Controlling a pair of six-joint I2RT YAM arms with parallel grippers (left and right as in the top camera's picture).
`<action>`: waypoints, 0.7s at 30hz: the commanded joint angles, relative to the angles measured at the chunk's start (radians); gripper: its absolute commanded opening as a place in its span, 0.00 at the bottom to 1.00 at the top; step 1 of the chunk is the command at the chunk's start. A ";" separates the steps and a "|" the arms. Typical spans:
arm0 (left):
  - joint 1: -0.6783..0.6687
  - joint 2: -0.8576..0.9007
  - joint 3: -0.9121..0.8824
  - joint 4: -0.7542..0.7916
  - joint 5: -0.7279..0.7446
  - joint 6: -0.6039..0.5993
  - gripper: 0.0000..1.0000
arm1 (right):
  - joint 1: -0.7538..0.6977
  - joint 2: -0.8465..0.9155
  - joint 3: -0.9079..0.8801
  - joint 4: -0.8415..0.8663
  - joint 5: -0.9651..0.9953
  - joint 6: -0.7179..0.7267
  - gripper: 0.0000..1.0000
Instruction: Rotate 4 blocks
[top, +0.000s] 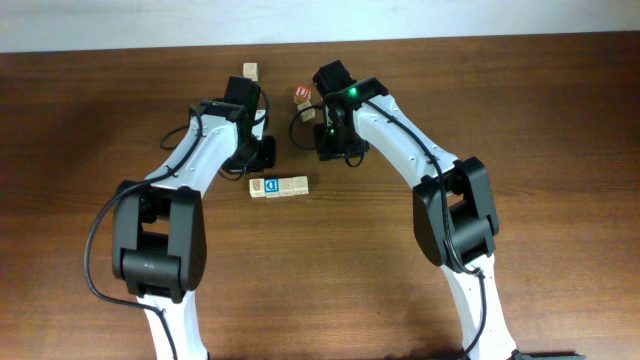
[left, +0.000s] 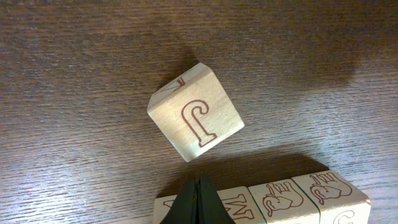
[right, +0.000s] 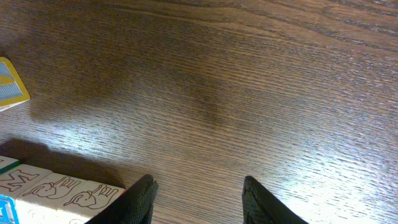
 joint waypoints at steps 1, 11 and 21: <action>0.000 0.014 0.010 -0.009 -0.008 -0.012 0.00 | -0.007 -0.006 -0.004 0.000 0.016 0.000 0.46; -0.012 0.014 0.010 -0.054 -0.045 -0.012 0.00 | -0.007 -0.006 -0.004 0.000 0.016 0.000 0.46; -0.026 0.014 0.010 -0.051 -0.069 -0.012 0.00 | -0.007 -0.006 -0.004 -0.003 0.016 0.000 0.46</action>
